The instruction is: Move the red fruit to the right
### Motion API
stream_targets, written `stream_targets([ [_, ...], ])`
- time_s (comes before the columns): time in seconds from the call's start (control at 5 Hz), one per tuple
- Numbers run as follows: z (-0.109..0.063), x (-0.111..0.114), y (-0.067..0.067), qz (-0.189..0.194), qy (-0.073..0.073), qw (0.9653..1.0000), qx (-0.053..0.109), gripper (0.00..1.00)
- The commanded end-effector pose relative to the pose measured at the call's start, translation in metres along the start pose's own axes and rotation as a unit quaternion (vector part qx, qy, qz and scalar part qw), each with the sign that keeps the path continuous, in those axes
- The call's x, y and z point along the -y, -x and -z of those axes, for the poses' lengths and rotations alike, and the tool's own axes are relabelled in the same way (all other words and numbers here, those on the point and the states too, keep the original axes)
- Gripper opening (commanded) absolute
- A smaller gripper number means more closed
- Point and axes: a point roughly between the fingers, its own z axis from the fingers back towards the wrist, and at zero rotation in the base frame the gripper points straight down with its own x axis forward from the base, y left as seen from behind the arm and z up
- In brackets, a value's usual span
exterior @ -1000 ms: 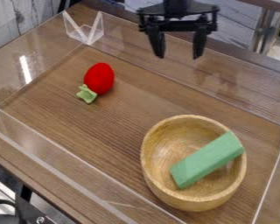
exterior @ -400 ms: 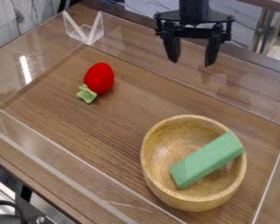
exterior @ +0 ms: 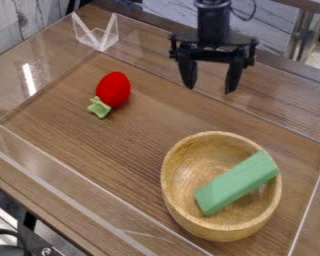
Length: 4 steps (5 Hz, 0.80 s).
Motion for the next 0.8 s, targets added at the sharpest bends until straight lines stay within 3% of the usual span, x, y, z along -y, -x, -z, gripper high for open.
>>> stream_targets([
  [0.0, -0.017, -0.031, 0.001, -0.003, 0.0, 0.9995, 0.032, 1.0],
  [0.2, -0.021, -0.068, 0.004, -0.011, -0.005, 0.9988, 0.047, 1.0],
  [0.4, -0.03, -0.097, -0.007, -0.03, -0.014, 0.9969, 0.071, 1.0],
  [0.6, -0.031, -0.106, -0.011, -0.034, -0.024, 0.9963, 0.075, 1.0],
])
